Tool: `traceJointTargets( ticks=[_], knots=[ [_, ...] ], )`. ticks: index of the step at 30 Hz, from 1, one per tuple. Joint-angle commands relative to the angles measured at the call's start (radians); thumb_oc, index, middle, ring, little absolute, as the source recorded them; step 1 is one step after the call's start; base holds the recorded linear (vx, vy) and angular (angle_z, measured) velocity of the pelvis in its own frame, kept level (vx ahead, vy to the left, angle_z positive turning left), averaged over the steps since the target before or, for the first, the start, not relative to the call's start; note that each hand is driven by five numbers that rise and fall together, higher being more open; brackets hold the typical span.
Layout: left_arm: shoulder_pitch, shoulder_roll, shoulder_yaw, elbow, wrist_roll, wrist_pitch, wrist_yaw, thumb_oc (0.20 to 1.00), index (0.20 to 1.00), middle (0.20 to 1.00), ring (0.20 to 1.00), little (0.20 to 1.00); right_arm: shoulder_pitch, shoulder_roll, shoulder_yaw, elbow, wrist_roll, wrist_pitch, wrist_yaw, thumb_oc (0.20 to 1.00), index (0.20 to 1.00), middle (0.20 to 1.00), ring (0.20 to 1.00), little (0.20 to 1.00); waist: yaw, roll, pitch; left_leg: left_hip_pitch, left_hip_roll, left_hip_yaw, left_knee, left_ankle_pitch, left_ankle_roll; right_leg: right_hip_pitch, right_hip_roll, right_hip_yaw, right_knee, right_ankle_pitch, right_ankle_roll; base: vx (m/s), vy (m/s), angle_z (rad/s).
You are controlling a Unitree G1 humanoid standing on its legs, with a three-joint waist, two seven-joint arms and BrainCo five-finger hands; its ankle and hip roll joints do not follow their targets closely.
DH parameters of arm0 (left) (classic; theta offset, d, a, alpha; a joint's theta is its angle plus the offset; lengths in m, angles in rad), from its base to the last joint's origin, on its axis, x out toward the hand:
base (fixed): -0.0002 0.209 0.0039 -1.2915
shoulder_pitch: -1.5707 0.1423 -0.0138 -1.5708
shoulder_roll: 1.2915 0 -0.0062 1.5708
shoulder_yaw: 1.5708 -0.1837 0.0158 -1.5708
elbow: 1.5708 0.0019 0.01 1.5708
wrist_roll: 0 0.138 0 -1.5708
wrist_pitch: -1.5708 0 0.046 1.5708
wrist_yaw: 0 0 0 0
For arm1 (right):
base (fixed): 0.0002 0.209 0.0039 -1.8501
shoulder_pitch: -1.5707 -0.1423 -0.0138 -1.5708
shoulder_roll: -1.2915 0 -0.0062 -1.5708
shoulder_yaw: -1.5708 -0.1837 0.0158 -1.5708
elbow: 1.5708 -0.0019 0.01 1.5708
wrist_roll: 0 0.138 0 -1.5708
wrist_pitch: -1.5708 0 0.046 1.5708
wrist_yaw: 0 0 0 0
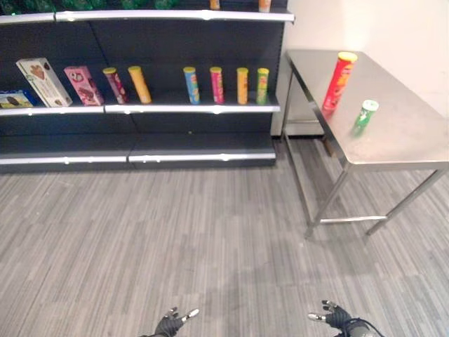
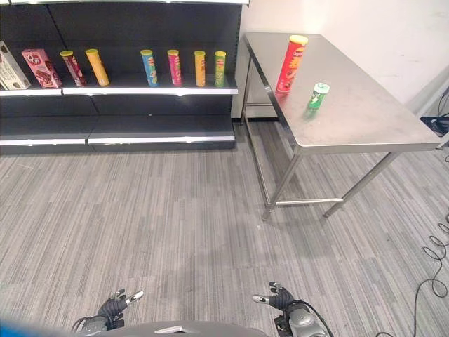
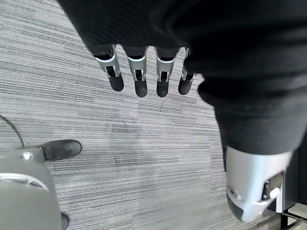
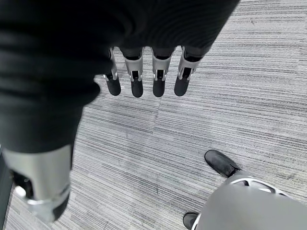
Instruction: Put the goods on the table back onto the shelves and tidy them up.
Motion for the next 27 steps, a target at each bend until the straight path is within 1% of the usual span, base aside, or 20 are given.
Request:
traceJointTargets(
  ticks=[1,9,11,15,27],
  knots=[
    [-0.074,0.02,-0.012,0.048,-0.011,-0.029,-0.01,1.0,1.0,1.0,1.0,1.0,-0.065,-0.013,0.032,0.025,-0.005,-0.017,0.004,1.0,1.0,1.0,1.0,1.0,0.0,-0.012,0.0,0.037,0.086,-0.031,-0.012,0.006,-0.11,0.008,-0.126,0.002,-0.002,0.069,0.132,0.0,0.0,0.0],
    [-0.082,0.025,-0.022,0.054,0.023,-0.031,0.012,1.0,1.0,1.0,1.0,1.0,-0.066,-0.015,0.032,0.025,-0.006,-0.017,-0.001,1.0,1.0,1.0,1.0,1.0,0.001,-0.01,0.0,0.037,0.086,-0.032,-0.012,0.006,-0.11,0.009,-0.127,0.001,-0.002,0.067,0.133,0.0,0.0,0.0],
    [-0.086,0.028,-0.054,0.062,0.091,-0.027,0.019,1.0,1.0,1.0,1.0,1.0,-0.07,-0.014,0.039,0.026,-0.01,-0.018,-0.001,1.0,1.0,1.0,1.0,1.0,-0.003,-0.009,0.001,0.039,0.086,-0.03,-0.012,0.005,-0.11,0.01,-0.126,0.004,-0.002,0.067,0.133,0.0,0.0,0.0],
    [-0.083,0.027,-0.078,0.069,0.143,-0.021,0.02,1.0,1.0,1.0,1.0,1.0,-0.077,-0.013,0.045,0.022,-0.022,-0.018,-0.003,1.0,1.0,1.0,1.0,1.0,-0.007,-0.007,0.002,0.041,0.086,-0.026,-0.012,0.003,-0.11,0.01,-0.126,0.006,-0.002,0.066,0.133,0.0,0.0,0.0],
    [-0.088,0.025,-0.089,0.085,0.182,-0.013,0.049,1.0,1.0,1.0,1.0,1.0,-0.075,-0.008,0.052,0.013,-0.017,-0.02,-0.013,1.0,1.0,1.0,1.0,1.0,-0.007,-0.01,0.005,0.041,0.092,-0.036,-0.012,0.004,-0.112,0.012,-0.117,0.008,-0.002,0.057,0.127,0.0,-0.001,0.0]
  ],
)
